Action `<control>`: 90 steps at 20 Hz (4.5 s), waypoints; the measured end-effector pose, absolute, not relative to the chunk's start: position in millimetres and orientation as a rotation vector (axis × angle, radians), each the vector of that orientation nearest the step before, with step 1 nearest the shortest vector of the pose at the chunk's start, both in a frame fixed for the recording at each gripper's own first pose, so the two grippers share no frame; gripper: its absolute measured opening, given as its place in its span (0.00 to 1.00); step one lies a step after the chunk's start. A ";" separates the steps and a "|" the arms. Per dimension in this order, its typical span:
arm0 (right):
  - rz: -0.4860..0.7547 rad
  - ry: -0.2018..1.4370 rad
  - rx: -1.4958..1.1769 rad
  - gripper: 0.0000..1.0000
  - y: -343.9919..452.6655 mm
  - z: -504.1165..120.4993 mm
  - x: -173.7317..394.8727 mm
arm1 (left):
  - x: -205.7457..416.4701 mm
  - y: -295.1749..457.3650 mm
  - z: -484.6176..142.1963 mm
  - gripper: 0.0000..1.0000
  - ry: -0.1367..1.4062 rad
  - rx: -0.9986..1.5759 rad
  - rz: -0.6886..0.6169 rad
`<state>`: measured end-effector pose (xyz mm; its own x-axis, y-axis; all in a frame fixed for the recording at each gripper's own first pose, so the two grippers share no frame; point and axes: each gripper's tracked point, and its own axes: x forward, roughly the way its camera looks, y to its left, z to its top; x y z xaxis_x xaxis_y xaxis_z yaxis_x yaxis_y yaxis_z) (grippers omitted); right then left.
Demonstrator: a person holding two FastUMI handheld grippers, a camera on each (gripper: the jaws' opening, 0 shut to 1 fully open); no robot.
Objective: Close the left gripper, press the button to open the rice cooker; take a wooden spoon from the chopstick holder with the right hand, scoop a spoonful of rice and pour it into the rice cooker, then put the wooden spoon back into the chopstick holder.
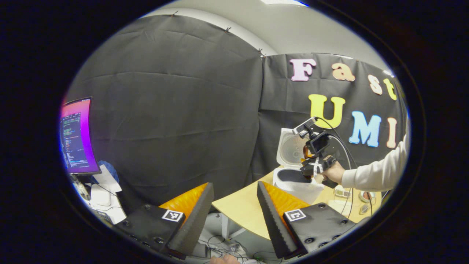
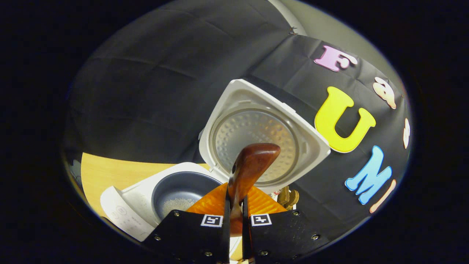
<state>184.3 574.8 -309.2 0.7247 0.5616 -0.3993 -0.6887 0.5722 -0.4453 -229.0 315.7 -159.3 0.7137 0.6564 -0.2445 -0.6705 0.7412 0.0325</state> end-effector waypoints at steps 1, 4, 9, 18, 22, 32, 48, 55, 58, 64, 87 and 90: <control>0.746 0.223 -0.582 0.14 568.9 -298.2 180.9 | -228.9 315.2 -156.4 0.86 0.239 -0.061 0.728; 0.764 0.291 -0.389 0.14 553.9 -270.7 170.4 | -229.7 316.1 -153.0 0.84 0.221 -0.051 0.701; 0.714 0.434 -0.020 0.13 511.7 -225.9 159.6 | -232.2 314.0 -136.0 0.85 0.183 -0.036 0.649; 0.523 0.496 0.368 0.14 339.1 -165.6 150.7 | -196.3 280.4 -124.2 0.95 0.123 -0.045 0.481; 0.408 0.470 0.394 0.13 233.1 -164.5 153.1 | -173.8 252.6 -127.0 0.84 0.122 -0.046 0.426; 0.199 0.551 0.448 0.13 30.2 -256.6 171.7 | -130.6 146.7 -128.9 0.95 0.168 -0.002 0.431; 0.078 0.770 0.389 0.14 -23.6 -447.4 206.6 | -135.3 62.0 -142.3 0.84 0.302 0.079 0.541; 0.068 0.816 0.412 0.14 -31.0 -473.8 193.1 | -125.6 48.8 -146.4 0.84 0.327 0.093 0.520; 0.061 0.832 0.456 0.13 -32.8 -478.0 185.9 | -117.8 41.7 -143.5 0.84 0.324 0.105 0.499; 0.075 0.828 0.481 0.15 -35.4 -469.5 173.2 | -107.1 33.9 -143.5 0.84 0.313 0.107 0.465; -0.126 0.771 0.559 0.87 -11.5 -362.9 40.3 | 72.8 192.6 -101.7 0.85 0.090 -0.021 0.240; -0.094 0.757 0.597 0.88 29.9 -341.4 13.7 | 138.5 232.7 -96.1 0.87 0.080 -0.039 0.237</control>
